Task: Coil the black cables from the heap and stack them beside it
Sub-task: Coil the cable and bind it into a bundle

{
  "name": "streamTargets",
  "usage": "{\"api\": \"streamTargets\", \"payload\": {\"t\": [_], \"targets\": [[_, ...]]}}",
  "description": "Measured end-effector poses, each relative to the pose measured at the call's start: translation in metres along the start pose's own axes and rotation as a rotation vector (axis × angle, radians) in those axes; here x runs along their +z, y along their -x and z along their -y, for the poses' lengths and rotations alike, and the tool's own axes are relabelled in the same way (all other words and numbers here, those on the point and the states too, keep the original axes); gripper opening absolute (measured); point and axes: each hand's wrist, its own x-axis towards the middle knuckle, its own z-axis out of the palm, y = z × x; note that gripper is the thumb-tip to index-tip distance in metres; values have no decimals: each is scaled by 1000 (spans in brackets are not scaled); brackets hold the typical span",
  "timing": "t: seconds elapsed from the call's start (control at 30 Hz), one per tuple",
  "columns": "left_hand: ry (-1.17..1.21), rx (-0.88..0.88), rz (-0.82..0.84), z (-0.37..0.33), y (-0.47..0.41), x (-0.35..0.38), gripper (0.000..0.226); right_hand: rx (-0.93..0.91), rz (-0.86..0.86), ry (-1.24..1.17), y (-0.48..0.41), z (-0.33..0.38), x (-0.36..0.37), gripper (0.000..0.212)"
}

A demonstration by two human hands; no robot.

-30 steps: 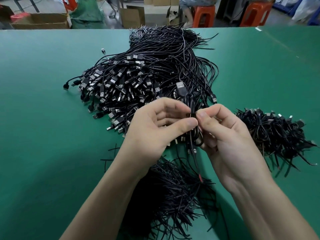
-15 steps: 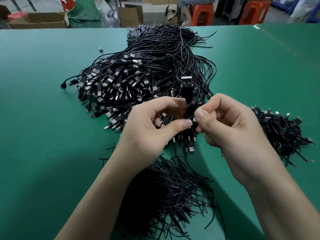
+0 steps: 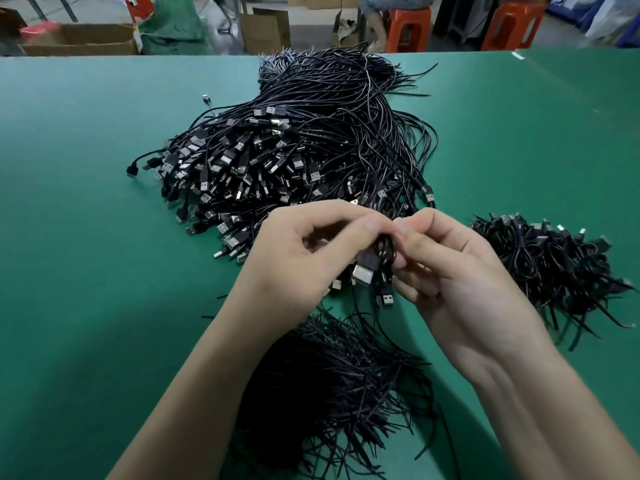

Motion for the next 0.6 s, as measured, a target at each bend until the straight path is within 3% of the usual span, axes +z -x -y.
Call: {"api": "streamTargets", "payload": {"t": [0.07, 0.2, 0.4, 0.47, 0.6], "targets": [[73, -53, -11, 3, 0, 3, 6, -30, -15, 25, 0, 1, 2, 13], [176, -131, -46, 8, -1, 6, 35, -114, -31, 129, 0, 4, -3, 17], [-67, -25, -77, 5, 1, 11, 45, -252, -40, 431, -1, 8, -11, 20], [-178, 46, -82, 2, 1, 12, 40, -172, -2, 343, -2, 9, -14, 20], [-365, 247, -73, 2, 1, 7, 28, 123, 61, -123, -6, 5, -12, 11]]}}
